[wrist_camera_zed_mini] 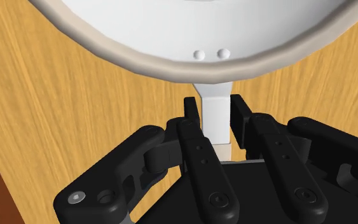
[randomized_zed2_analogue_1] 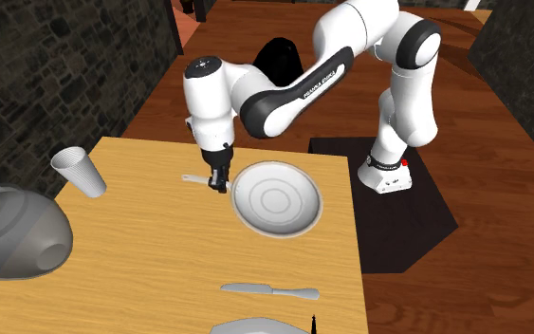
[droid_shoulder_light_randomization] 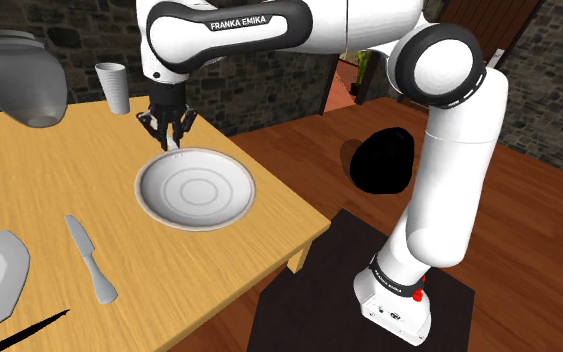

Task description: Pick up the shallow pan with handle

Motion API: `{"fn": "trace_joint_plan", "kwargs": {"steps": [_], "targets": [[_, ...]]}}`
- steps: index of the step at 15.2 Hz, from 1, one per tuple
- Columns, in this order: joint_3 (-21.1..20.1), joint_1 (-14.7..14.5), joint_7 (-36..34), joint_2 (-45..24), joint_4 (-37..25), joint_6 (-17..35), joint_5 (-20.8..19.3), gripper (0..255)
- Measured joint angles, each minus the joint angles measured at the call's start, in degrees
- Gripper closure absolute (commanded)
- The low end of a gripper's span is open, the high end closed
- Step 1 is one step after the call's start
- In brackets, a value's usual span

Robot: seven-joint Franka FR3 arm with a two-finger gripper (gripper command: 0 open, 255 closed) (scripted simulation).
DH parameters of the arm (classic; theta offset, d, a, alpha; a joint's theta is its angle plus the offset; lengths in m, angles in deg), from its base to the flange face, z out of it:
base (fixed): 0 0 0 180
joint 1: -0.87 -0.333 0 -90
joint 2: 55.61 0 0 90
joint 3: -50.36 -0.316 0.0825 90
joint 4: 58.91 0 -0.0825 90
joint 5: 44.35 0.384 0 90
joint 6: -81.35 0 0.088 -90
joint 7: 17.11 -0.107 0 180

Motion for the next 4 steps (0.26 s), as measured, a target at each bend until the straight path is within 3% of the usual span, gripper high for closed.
{"fn": "trace_joint_plan", "kwargs": {"steps": [4], "targets": [[-0.11, -0.15, -0.10, 0.28, -2.45, -2.70, 0.09, 255]]}}
